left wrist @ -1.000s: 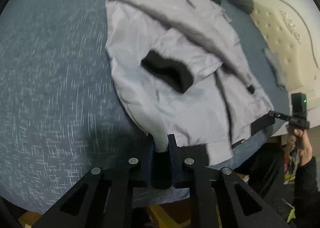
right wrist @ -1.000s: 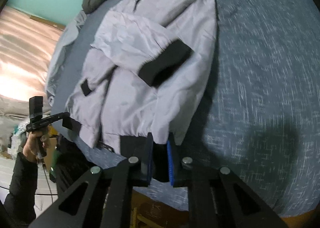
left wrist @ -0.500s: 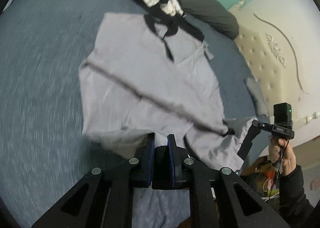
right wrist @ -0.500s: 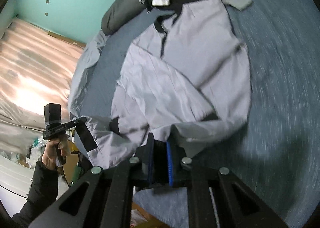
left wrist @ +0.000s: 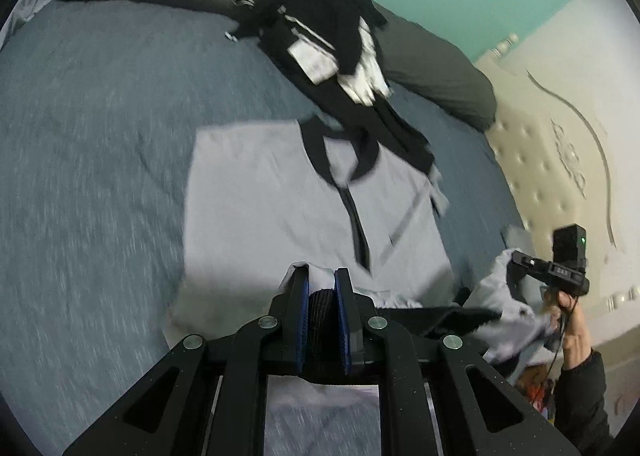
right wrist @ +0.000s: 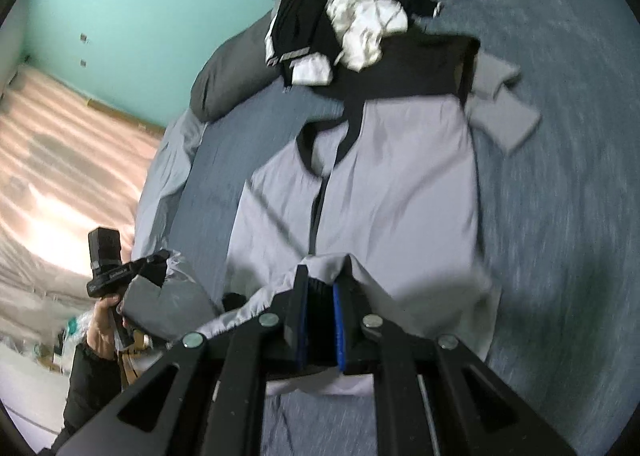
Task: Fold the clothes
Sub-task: 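Lift the hem with both grippers and fold it up toward the collar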
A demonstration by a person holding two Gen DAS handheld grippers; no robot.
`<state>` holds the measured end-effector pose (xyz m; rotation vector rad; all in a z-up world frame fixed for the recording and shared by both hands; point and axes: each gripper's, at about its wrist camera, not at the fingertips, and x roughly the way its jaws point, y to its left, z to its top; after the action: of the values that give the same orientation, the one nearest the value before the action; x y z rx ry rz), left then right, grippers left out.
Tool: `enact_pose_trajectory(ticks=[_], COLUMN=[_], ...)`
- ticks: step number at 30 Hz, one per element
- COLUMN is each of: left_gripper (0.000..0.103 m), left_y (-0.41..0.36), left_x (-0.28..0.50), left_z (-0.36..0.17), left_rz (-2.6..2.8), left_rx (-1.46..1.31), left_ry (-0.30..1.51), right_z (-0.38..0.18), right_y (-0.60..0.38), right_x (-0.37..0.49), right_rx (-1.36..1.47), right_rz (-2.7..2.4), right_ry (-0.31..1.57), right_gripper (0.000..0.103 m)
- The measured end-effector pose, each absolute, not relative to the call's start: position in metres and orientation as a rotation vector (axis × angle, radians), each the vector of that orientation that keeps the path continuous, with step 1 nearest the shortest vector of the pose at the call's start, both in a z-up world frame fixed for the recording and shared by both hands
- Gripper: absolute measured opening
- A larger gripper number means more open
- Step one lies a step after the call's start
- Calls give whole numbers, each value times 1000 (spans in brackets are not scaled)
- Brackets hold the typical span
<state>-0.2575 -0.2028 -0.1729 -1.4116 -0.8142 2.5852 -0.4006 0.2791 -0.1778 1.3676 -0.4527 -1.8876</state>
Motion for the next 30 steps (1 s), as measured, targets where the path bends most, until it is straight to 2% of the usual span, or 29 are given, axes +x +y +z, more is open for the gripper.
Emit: enact_pose_trajectory(ticks=[5,11,16,23,25,27,28,30], left_gripper=[13,13,13,16,20,35,39,56], left_y=[-238,-273,-288,-296,-296,-295,-295,-301], left_x=[-319,-378,-411,-437,-440,-439,-438,-429], left_z=[-179,-212,-245,-263,-273,-274,-274,-266], left_rz=[2642,2703,2696,2705,2678,2676,2678,2705], left_rx=[-1443,-1492,-1555,-1547,-1578,-1564,-1553,-1483], left_ry=[-825,-893,-926,-975,-1013,-1022,-1031,-1096], right_z=[-179,-215,-251,-278,-285,-284,-281,-274], right_y=[266,250,239,243,243,243,243,245], right_x=[-469,-539,-569,-591,-592,-590,-589,-586], right_rx=[1352,1426,1466,1453,1473,1452,1430,1384], right_rz=[-1958,-2050,-2062,-2082,-2094,-2100,-2099,-2097], right_ry=[-431,-429,-417,-444,-453,-448,-452,-461], right_gripper=[10,10,10,11,13,16,17,21])
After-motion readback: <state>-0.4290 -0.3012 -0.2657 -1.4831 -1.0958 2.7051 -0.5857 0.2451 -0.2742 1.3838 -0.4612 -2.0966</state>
